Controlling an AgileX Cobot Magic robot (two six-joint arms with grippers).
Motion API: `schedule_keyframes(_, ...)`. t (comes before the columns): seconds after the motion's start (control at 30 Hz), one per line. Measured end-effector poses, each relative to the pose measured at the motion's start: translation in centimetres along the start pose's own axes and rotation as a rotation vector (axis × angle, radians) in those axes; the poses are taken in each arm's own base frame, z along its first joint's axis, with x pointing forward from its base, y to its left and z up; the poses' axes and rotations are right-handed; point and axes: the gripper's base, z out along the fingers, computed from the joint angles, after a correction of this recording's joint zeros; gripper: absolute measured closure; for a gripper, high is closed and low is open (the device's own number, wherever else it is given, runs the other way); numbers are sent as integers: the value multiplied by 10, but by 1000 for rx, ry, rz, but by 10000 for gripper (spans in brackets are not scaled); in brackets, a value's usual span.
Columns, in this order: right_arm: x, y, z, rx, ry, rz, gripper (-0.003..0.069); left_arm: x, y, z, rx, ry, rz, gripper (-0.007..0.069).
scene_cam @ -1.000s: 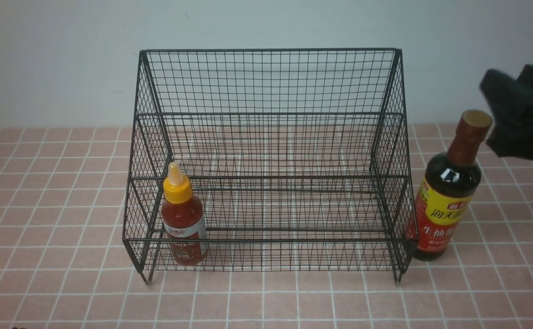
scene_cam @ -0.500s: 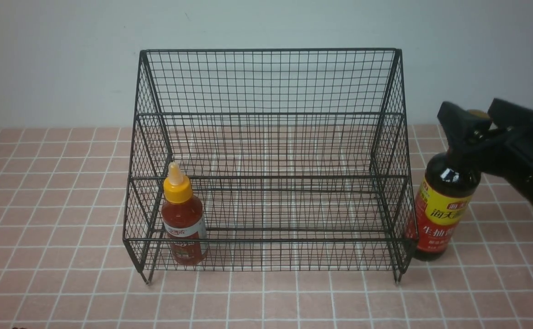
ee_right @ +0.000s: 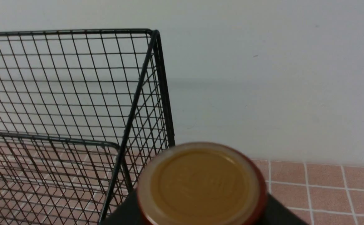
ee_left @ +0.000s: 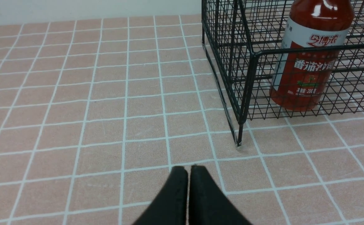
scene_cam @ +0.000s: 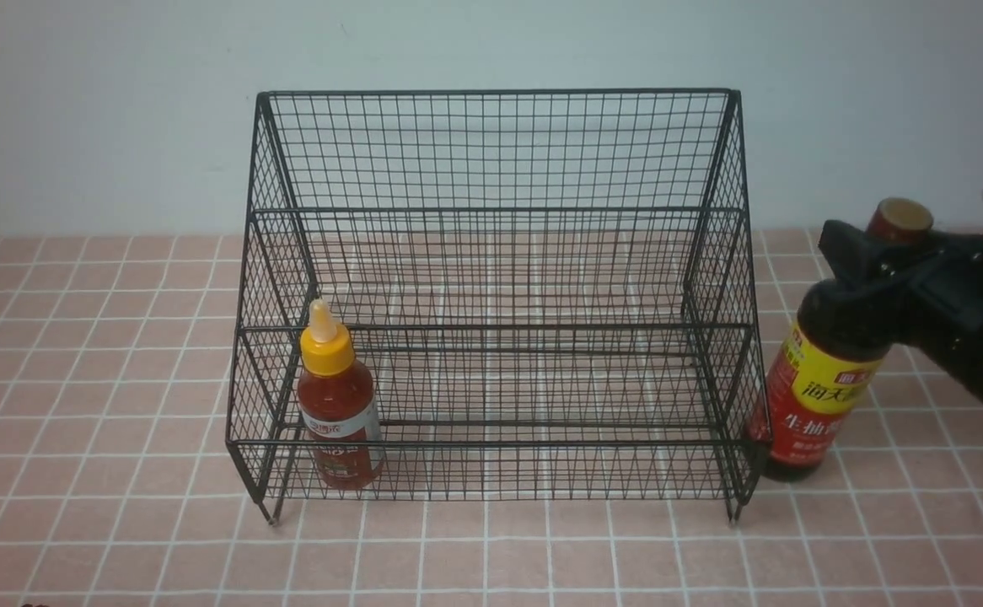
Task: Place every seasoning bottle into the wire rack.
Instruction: Use the right arm to grab the condiment bottle closest to it, then use the right arm to put the condiment bottle back on the shelf
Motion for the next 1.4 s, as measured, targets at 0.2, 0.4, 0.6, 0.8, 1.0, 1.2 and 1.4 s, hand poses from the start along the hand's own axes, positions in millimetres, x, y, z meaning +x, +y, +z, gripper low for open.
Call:
schedule_keyframes(0.2,-73,6,-22,-8,-151,-37,389,0,0,0,0,0,0,631)
schedule_keyframes(0.4,-150,15,-43,-42,-349,-61,389,0,0,0,0,0,0,631)
schedule_keyframes(0.6,-182,40,-50,-157,-422,-26,389,0,0,0,0,0,0,631)
schedule_keyframes(0.8,-181,61,-41,-234,-409,-22,389,0,0,0,0,0,0,631)
schedule_keyframes(1.0,-158,81,-4,-278,-309,-35,389,0,0,0,0,0,0,631)
schedule_keyframes(1.2,-145,89,21,-287,-254,-40,389,0,0,0,0,0,0,631)
schedule_keyframes(1.4,-127,91,41,-280,-183,-48,390,0,0,0,0,0,0,631)
